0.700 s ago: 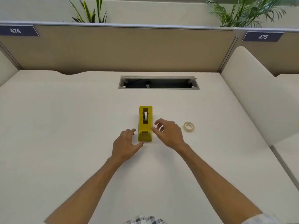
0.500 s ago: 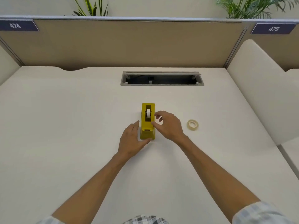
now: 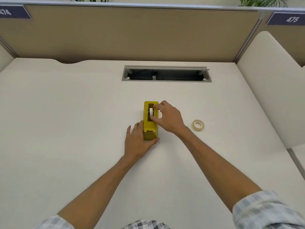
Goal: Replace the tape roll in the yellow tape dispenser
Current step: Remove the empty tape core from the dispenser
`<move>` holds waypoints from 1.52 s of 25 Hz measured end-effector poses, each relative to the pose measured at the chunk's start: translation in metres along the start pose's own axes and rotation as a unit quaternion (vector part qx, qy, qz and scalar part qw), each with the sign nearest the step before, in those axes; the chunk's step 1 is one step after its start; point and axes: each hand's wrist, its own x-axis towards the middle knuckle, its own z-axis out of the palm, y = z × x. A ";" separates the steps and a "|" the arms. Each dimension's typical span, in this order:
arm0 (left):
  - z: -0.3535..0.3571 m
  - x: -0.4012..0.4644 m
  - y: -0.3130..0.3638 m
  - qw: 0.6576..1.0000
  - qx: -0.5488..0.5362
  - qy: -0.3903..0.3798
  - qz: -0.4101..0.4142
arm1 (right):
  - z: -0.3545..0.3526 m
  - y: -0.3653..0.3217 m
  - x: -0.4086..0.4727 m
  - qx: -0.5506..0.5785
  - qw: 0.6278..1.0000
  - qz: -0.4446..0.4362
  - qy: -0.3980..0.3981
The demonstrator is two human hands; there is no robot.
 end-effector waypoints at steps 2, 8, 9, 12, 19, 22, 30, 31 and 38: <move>0.003 0.000 0.000 1.000 -0.011 0.008 -0.014 | -0.001 0.000 0.003 -0.012 1.000 -0.009 -0.011; 0.008 -0.004 -0.002 0.999 -0.028 0.020 -0.018 | -0.002 -0.003 0.009 -0.060 0.997 -0.042 -0.040; 0.008 -0.004 -0.002 0.999 -0.023 0.020 -0.018 | -0.002 -0.003 0.009 -0.064 0.996 -0.045 -0.037; 0.009 -0.004 -0.002 0.999 -0.018 0.025 -0.017 | -0.002 -0.006 0.009 -0.075 0.995 -0.049 -0.034; 0.012 -0.005 -0.002 0.999 -0.014 0.026 -0.022 | -0.004 -0.006 0.013 -0.086 0.995 -0.057 -0.016; 0.012 -0.006 -0.003 0.999 -0.014 0.026 -0.021 | -0.004 -0.006 0.015 -0.089 0.994 -0.059 -0.012; 0.011 -0.006 -0.004 1.000 -0.021 0.015 -0.016 | 0.000 -0.007 0.014 -0.072 0.996 -0.058 0.018; 0.011 -0.006 -0.004 1.000 -0.022 0.015 -0.017 | -0.001 -0.007 0.013 -0.074 0.995 -0.060 0.020; 0.011 -0.006 -0.004 0.999 -0.027 0.015 -0.017 | -0.001 -0.006 0.013 -0.080 0.994 -0.074 0.029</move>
